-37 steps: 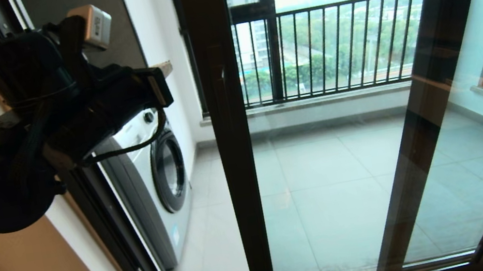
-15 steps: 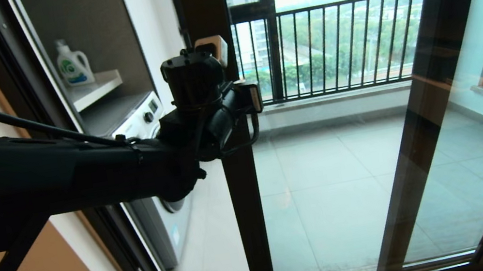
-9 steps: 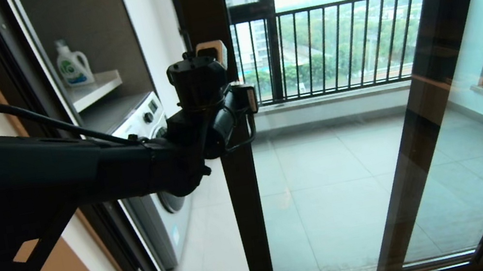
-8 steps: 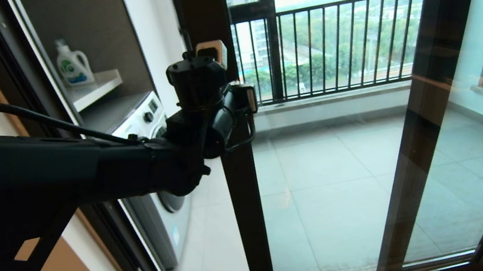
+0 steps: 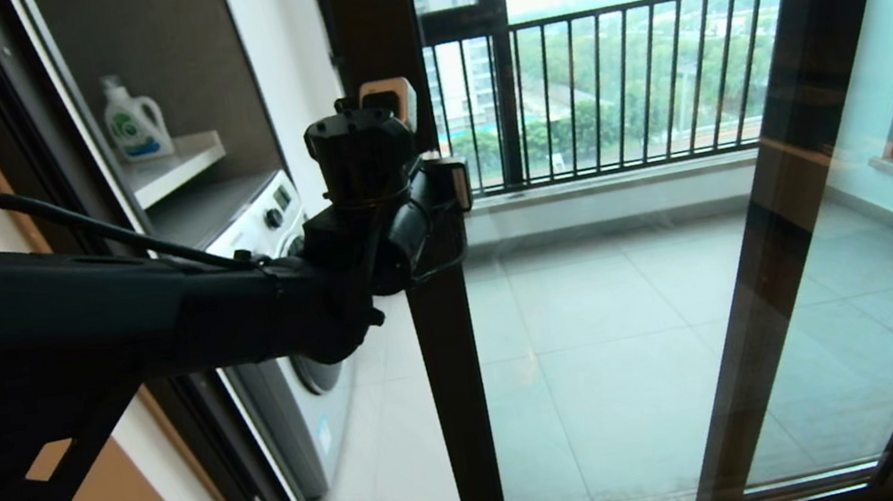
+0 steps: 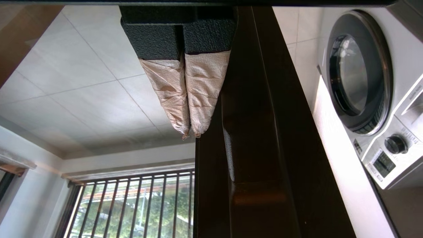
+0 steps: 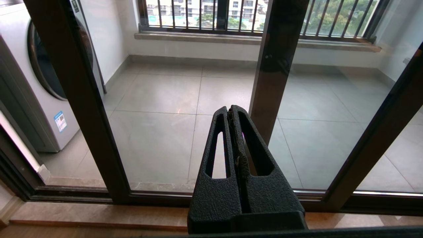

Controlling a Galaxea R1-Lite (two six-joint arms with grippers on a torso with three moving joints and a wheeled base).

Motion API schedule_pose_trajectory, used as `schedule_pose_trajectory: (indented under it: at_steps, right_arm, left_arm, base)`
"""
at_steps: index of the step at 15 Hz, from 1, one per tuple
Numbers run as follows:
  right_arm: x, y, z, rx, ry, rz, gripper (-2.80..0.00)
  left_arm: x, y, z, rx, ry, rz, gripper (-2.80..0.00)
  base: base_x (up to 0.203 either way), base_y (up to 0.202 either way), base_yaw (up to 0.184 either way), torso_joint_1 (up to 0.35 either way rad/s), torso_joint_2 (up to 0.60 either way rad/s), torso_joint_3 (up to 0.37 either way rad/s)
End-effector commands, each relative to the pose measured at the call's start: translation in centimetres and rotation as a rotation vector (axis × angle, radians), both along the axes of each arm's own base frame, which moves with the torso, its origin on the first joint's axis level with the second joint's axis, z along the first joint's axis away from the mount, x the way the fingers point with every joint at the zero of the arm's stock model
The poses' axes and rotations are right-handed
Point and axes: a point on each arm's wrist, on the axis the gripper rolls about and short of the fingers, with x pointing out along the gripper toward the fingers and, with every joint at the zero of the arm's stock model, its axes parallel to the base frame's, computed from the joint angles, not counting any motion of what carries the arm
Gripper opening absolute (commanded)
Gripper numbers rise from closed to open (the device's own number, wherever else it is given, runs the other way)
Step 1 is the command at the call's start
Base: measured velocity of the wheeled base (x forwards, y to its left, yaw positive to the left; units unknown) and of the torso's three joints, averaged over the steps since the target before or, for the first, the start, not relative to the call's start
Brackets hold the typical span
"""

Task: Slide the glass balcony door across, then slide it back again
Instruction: Close the slid door

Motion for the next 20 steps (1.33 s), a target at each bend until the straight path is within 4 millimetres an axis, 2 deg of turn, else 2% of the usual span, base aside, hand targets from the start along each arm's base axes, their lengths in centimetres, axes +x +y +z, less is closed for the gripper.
schedule_pose_trajectory:
  at_steps: [1, 5, 12, 15, 20]
  right_arm:
    - [0.1, 0.0, -0.3, -0.001, 0.013, 0.0, -2.8]
    - [0.1, 0.0, -0.3, -0.001, 0.013, 0.0, -2.8]
    - [0.1, 0.0, -0.3, -0.001, 0.013, 0.0, -2.8]
    - [0.1, 0.0, -0.3, -0.001, 0.013, 0.0, -2.8]
    - [0.1, 0.0, -0.3, -0.001, 0.013, 0.0, -2.8]
  left_arm:
    - [0.4, 0.8, 0.0, -0.01, -0.004, 0.041, -2.8]
    - [0.1, 1.6, -0.6, -0.013, -0.009, 0.051, -2.8]
    - [-0.5, 2.7, 0.4, -0.026, -0.025, 0.065, -2.8]
    - [-0.9, 3.3, 0.1, -0.025, -0.024, 0.072, -2.8]
    - [-0.3, 6.2, -0.4, -0.024, -0.023, 0.133, -2.8]
  base:
    - [0.0, 0.0, 0.0, 0.0, 0.0, 0.0]
    - [0.0, 0.0, 0.0, 0.0, 0.0, 0.0]
    - [0.0, 0.0, 0.0, 0.0, 0.0, 0.0]
    - [0.0, 0.0, 0.0, 0.0, 0.0, 0.0]
    - [0.0, 0.0, 0.0, 0.0, 0.0, 0.0]
